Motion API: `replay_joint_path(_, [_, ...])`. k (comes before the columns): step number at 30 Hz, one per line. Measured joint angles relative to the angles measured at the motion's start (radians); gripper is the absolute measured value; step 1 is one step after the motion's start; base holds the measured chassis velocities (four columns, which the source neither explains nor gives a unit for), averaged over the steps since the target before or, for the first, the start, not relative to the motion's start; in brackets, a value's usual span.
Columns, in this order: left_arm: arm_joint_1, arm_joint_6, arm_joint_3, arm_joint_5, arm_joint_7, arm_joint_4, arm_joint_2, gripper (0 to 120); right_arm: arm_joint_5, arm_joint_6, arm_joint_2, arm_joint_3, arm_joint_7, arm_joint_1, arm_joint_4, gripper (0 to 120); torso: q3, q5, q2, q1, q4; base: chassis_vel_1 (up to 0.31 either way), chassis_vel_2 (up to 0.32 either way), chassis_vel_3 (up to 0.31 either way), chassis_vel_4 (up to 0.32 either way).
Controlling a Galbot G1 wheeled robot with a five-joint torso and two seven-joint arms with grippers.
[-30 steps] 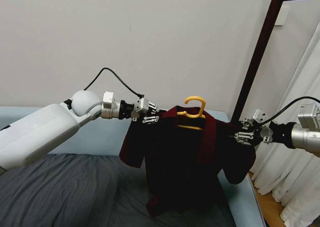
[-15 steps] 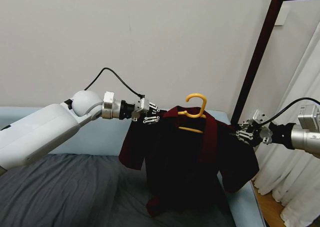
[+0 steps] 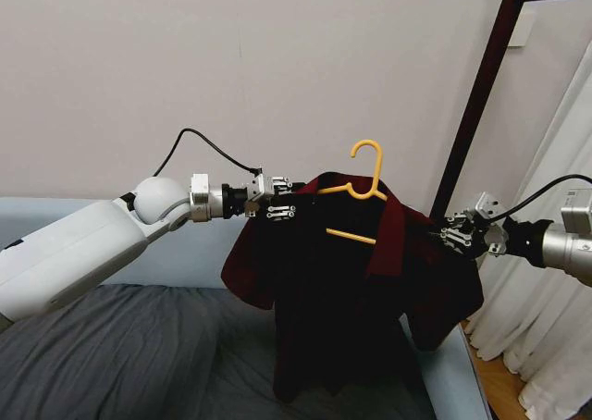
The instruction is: Pick up the clothes from the sofa and hang them on the clothes hanger.
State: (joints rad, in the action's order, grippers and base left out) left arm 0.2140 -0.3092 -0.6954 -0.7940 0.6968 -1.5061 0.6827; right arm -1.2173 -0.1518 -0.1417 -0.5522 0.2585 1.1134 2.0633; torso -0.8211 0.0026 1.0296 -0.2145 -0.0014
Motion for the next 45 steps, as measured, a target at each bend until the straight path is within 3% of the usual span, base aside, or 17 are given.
replay_joint_path(11, [-0.095,0.030,0.117,0.005,-0.016,-0.071,-0.074,98,-0.010,0.004,0.045,0.000,-0.026,-0.024,-0.036,8,0.000,0.0000,0.000,0.000,0.0000,0.000,0.000,0.000,0.000])
replay_joint_path(16, [-0.187,0.072,0.192,-0.031,-0.106,-0.149,-0.112,108,-0.010,0.005,0.059,-0.003,-0.029,-0.030,-0.053,8,0.000,-0.0003,0.000,0.000,0.0000,0.000,0.000,0.000,0.000])
replay_joint_path(20, [-0.305,0.141,0.267,-0.140,-0.276,-0.298,-0.143,113,-0.011,0.005,0.069,-0.008,-0.033,-0.032,-0.058,8,0.000,-0.0001,0.000,0.000,-0.0001,0.000,0.000,0.000,0.000])
replay_joint_path(21, [-0.305,0.141,0.267,-0.140,-0.276,-0.298,-0.143,113,-0.011,0.005,0.069,-0.008,-0.033,-0.032,-0.058,8,0.000,-0.0001,0.000,0.000,-0.0001,0.000,0.000,0.000,0.000])
replay_joint_path(26, [-0.448,0.211,0.337,-0.226,-0.575,-0.483,-0.124,114,-0.012,0.000,0.084,-0.009,-0.044,-0.033,-0.050,8,0.000,0.0001,0.000,0.000,0.0001,0.000,0.000,0.000,0.000])
replay_joint_path(27, [-0.448,0.211,0.337,-0.226,-0.575,-0.483,-0.124,114,-0.012,0.000,0.084,-0.009,-0.044,-0.033,-0.050,8,0.000,0.0001,0.000,0.000,0.0001,0.000,0.000,0.000,0.000])
replay_joint_path(30, [-0.476,0.239,0.332,-0.226,-0.706,-0.527,-0.074,111,-0.020,-0.008,0.089,-0.009,-0.054,-0.035,-0.035,8,0.000,0.0002,0.000,0.000,-0.0001,0.000,0.000,0.000,0.000])
replay_joint_path(38, [-0.466,0.260,0.277,-0.232,-0.874,-0.519,0.030,96,-0.034,-0.023,0.095,-0.010,-0.064,-0.041,-0.004,8,0.000,0.0001,0.000,0.000,-0.0002,0.000,0.000,0.000,0.000])
replay_joint_path(45, [-0.438,0.257,0.246,-0.255,-0.923,-0.466,0.082,90,-0.045,-0.037,0.106,-0.013,-0.075,-0.043,0.019,8,0.000,0.0001,0.000,0.000,0.0000,0.000,0.000,0.000,0.000])
